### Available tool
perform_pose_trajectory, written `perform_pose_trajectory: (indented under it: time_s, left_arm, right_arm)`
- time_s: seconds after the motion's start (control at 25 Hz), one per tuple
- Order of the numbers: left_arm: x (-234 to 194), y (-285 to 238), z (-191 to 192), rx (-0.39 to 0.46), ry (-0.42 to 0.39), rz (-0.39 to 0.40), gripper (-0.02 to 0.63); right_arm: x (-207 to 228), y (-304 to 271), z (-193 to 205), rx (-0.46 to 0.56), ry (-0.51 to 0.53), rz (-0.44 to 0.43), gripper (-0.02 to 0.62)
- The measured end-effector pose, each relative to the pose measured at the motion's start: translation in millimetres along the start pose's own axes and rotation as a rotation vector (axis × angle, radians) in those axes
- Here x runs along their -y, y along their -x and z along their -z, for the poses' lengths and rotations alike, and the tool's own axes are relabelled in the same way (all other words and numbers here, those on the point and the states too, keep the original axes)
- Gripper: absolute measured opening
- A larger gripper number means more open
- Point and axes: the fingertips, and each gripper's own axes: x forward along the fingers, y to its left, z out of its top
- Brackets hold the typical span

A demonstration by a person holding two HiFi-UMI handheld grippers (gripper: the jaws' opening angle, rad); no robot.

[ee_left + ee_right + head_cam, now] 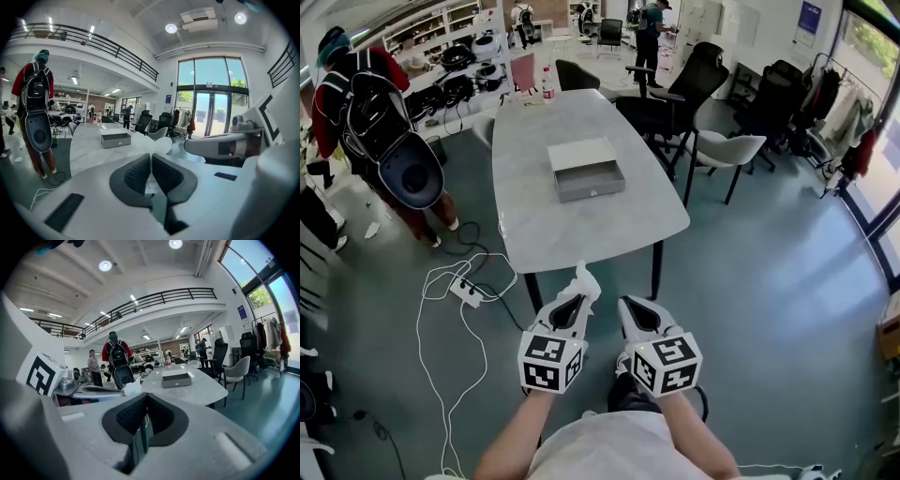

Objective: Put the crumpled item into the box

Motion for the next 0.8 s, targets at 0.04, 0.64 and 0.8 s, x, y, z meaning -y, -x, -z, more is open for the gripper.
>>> perform_pose_trajectory:
  time_s: [0.04,0.64,0.8]
  left_arm:
    - [-2.9,-5.3,-1.1,-0.003,-0.002,-0.004,0.018]
    - [-33.3,-127.5,-52.9,-0.024,0.005,-0.061,0.018]
    - [-36.6,-154.5,-61.9,-0.032,0.009,-0.081,0.018]
  right_arm:
    - [3.8,-5.6,-1.2,0.001,-0.004,-0.005,0.005]
    - [106.9,-88.3,-52.5,-0.002,-0.015,-0.063,0.005]
    - [131.5,-106.1,-61.1,-0.009,-0.018,-0.086,0.005]
